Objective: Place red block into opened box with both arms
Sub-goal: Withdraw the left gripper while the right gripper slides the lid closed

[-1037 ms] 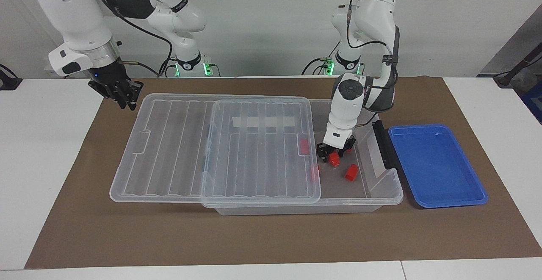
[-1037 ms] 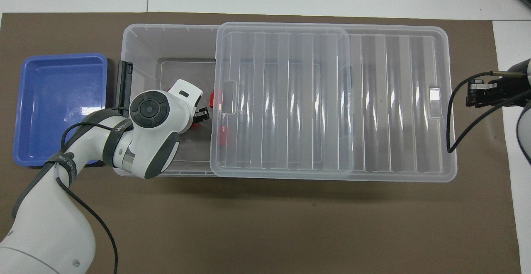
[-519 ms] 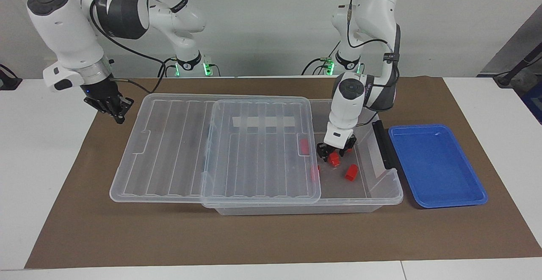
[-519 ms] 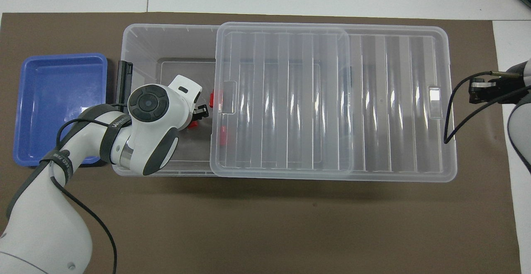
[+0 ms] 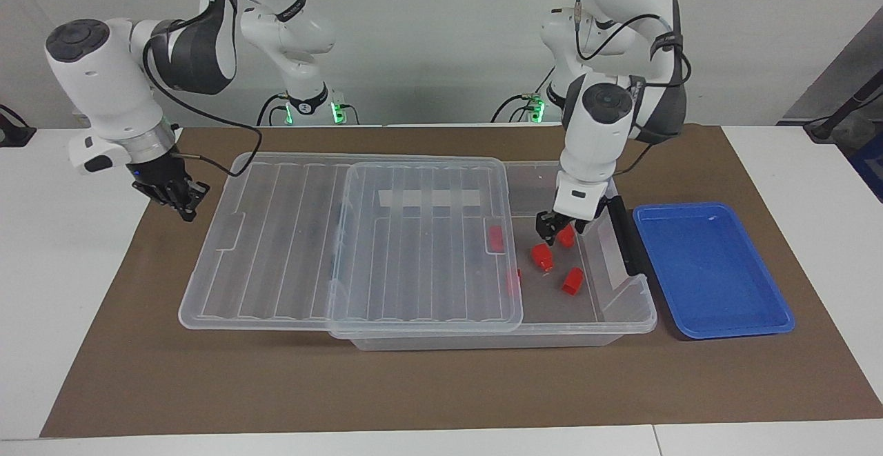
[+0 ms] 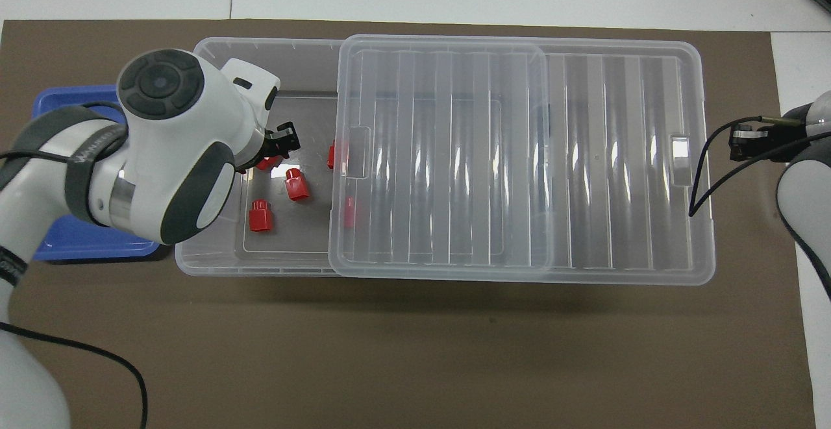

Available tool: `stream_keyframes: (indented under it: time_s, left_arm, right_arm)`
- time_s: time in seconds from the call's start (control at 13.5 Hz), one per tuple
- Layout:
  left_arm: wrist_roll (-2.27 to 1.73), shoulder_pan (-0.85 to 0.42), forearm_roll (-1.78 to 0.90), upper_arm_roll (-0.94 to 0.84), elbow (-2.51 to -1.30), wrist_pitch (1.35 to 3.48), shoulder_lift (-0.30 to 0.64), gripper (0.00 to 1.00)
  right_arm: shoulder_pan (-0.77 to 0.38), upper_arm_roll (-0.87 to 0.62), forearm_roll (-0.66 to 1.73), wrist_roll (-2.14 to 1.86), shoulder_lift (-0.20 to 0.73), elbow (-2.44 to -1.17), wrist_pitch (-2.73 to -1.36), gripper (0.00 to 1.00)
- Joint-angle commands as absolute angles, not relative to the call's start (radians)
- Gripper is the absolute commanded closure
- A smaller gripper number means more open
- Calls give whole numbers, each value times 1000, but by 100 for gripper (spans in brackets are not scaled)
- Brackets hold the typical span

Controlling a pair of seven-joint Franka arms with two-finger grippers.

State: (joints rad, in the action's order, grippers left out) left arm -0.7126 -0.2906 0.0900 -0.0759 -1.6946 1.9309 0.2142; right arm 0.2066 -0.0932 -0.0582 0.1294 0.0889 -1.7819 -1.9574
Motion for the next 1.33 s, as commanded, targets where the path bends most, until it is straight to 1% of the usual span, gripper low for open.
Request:
stream_keyframes:
  time_s: [0.0,0.07,0.22,0.3,0.37,0.44,0.52,0.67,0.81,0.89,1.26]
  left_arm:
    - [-677,-264,72,-71,-1595,1786,195,25]
    - [-637,-226,71,-74,-1594,1766,174,25]
    - [-499,-155,51,-72,-1595,1717,120,18]
    - [-432,-114,34,-72,-1600,1697,86,12]
    - [-373,-79,32,-72,-1603,1668,60,9]
    - [-314,-49,32,-72,-1603,1639,36,3]
    - [-254,-22,32,-72,-1606,1620,17,0]
    - [-165,14,32,-71,-1608,1580,-12,0]
    - [-127,17,34,-69,-1620,1581,-31,0]
    - [-129,18,35,-68,-1621,1586,-32,0]
    - [-129,17,35,-69,-1624,1586,-34,0]
  right_arm:
    - [221,-98,-38,95,95,-1831,-2025,100]
    - [219,-98,-38,97,95,-1844,-2035,100]
    - [219,-98,-38,98,97,-1858,-2040,100]
    - [219,-98,-38,100,97,-1864,-2057,100]
    - [218,-98,-38,100,97,-1867,-2062,100]
    - [213,-98,-38,100,97,-1867,-2063,100]
    - [204,-98,-38,103,101,-1867,-2071,100]
    - [199,-106,-38,97,107,-1867,-2091,100]
    - [161,-106,-38,74,107,-1864,-2080,100]
    - [155,-106,-38,54,106,-1867,-2076,100]
    - [42,-107,-31,23,100,-1864,-2040,100]
